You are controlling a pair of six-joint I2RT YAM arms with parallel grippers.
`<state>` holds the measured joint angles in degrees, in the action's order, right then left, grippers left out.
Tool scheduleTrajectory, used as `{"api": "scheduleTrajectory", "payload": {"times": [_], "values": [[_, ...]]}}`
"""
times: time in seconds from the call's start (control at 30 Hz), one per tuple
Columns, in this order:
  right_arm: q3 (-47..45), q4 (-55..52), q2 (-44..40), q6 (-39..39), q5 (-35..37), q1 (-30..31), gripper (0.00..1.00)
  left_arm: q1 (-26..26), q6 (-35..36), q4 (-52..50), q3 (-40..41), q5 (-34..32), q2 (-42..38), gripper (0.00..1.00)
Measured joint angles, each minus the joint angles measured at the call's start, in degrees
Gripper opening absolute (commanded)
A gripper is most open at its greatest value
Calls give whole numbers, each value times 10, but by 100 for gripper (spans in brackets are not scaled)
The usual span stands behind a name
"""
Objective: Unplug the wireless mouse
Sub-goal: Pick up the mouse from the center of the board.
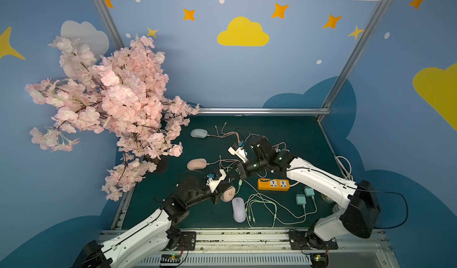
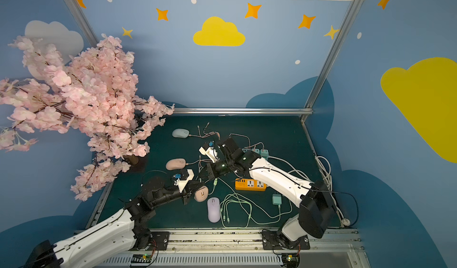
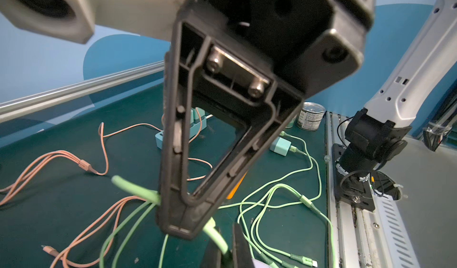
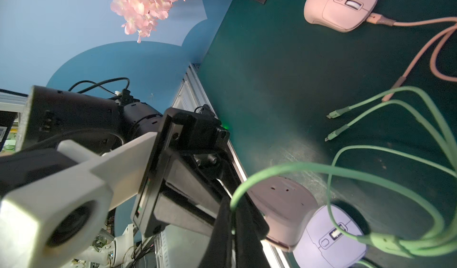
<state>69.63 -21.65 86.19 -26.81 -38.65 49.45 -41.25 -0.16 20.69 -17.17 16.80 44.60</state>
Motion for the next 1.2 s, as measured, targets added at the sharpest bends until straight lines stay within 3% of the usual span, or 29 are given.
{"api": "scheduleTrajectory", "payload": {"times": [0.07, 0.13, 0.5, 0.67, 0.93, 1.07, 1.2], "values": [[1, -5, -1, 5, 1, 0, 0, 0, -3, 5, 0, -10, 7, 67], [7, -16, -3, 14, 3, 0, 0, 1, -6, 11, 0, -17, 15, 70], [90, -85, -47, 57, 16, 0, 0, 4, -6, 59, 7, -7, 49, 72], [100, -100, -55, 62, 17, 0, 0, 5, -4, 63, 7, 5, 63, 68], [112, -103, -56, 60, 17, 0, 0, 5, -3, 67, 7, 26, 75, 43], [116, -103, -56, 60, 20, -1, 0, 4, 0, 73, 7, 40, 73, 43], [117, -98, -56, 56, 19, -1, 0, 5, -1, 74, 8, 45, 63, 53]]}}
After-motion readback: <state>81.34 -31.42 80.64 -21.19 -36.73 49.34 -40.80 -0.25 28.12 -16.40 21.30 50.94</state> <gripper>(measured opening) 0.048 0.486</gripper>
